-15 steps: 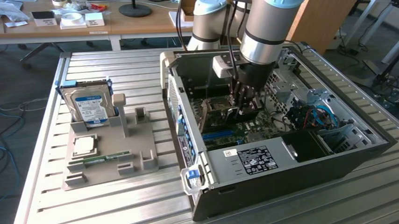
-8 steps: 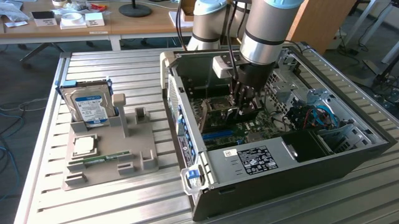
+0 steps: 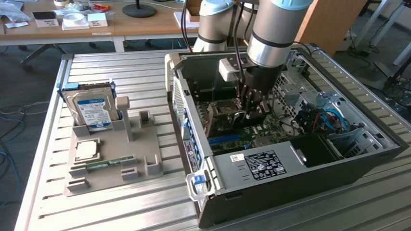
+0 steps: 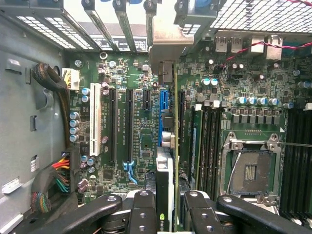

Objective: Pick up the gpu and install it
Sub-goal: 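Insert the gpu into the slot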

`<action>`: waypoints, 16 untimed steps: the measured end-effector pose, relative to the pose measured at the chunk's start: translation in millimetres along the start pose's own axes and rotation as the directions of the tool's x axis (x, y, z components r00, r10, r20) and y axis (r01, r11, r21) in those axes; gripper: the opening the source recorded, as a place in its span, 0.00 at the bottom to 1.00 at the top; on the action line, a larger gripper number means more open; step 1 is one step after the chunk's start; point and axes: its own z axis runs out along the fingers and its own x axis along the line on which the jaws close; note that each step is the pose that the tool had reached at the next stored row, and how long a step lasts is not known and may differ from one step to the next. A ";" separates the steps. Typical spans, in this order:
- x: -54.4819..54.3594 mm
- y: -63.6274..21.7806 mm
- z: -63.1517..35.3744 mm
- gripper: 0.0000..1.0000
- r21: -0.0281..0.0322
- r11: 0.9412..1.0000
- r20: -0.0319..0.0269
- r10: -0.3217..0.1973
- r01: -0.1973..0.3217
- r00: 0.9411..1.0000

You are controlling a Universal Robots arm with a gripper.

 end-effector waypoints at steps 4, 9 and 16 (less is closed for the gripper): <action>-0.1 1.0 0.2 0.27 0.000 1.000 0.000 0.000 0.000 1.000; 1.3 1.9 0.1 0.27 0.000 1.000 0.000 0.000 0.000 1.000; 1.8 4.1 1.4 0.27 0.000 1.000 0.000 0.000 0.000 1.000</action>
